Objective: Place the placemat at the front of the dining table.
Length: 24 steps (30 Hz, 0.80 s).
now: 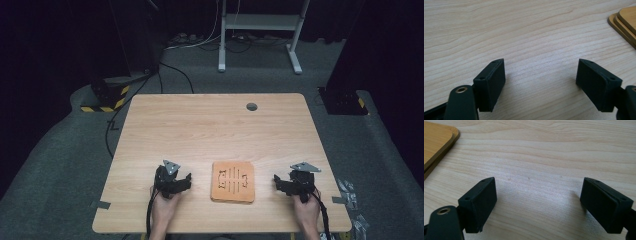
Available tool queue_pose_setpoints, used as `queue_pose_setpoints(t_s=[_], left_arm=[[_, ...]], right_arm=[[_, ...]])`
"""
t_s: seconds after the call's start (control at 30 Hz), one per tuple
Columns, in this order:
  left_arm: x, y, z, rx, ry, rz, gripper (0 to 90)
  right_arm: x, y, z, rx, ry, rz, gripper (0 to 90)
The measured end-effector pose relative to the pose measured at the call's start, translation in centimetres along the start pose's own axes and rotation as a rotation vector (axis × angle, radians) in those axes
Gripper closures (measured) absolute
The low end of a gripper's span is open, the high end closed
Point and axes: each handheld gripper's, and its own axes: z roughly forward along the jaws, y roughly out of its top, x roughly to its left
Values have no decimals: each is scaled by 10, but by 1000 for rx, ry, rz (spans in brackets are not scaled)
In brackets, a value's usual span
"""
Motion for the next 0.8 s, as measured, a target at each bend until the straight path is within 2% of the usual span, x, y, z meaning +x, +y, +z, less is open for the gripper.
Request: queue_pose_setpoints(t_s=[0.43, 0.47, 0.5, 0.57, 0.8], left_arm=[[0, 0, 0, 0, 0, 0, 235], [0, 0, 0, 0, 0, 0, 235], [0, 0, 0, 0, 0, 0, 235], [0, 0, 0, 0, 0, 0, 235], [0, 0, 0, 0, 0, 0, 235]], right_arm=[[1, 0, 0, 4, -3, 10, 132], [2, -1, 1, -16, -18, 10, 132], [3, -1, 0, -4, -15, 13, 131], [6, -2, 0, -15, -26, 18, 131], [18, 1, -1, -4, 12, 22, 151]])
